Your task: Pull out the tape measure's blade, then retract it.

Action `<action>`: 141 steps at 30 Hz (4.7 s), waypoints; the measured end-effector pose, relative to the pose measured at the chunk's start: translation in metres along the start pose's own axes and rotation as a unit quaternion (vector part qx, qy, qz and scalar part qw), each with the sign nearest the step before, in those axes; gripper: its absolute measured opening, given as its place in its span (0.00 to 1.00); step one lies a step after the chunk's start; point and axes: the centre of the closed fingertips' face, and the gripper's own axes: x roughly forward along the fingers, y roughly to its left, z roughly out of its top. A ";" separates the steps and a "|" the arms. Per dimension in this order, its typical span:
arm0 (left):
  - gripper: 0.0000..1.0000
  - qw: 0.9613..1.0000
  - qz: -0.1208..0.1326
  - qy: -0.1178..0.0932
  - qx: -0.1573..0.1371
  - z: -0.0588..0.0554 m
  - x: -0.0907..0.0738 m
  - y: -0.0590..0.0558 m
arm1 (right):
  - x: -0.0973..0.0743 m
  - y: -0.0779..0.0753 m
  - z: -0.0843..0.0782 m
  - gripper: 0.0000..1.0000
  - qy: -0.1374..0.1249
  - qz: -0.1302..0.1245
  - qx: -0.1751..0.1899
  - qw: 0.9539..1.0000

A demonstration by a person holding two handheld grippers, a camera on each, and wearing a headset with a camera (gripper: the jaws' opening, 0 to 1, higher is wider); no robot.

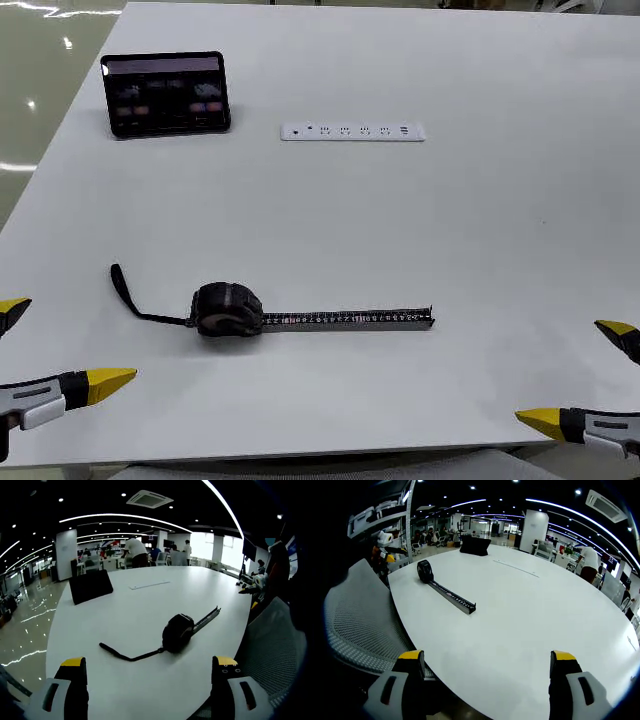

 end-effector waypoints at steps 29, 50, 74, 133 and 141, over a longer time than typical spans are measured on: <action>1.00 1.000 0.009 0.012 -0.010 0.004 0.009 0.001 | -0.004 -0.007 0.007 1.00 -0.004 0.016 -0.035 0.999; 0.99 1.000 -0.011 0.013 -0.012 0.029 0.026 -0.023 | 0.002 -0.007 0.029 1.00 0.008 0.026 -0.057 0.998; 0.94 0.989 0.110 0.043 -0.089 0.016 0.132 -0.069 | 0.079 0.011 0.057 0.96 0.064 0.114 -0.174 0.976; 0.61 0.981 0.129 0.026 -0.145 0.001 0.152 -0.063 | 0.159 0.043 0.036 0.11 0.250 0.230 -0.271 0.901; 0.60 0.981 0.127 0.034 -0.141 -0.001 0.152 -0.062 | 0.159 0.044 0.036 0.11 0.231 0.237 -0.272 0.904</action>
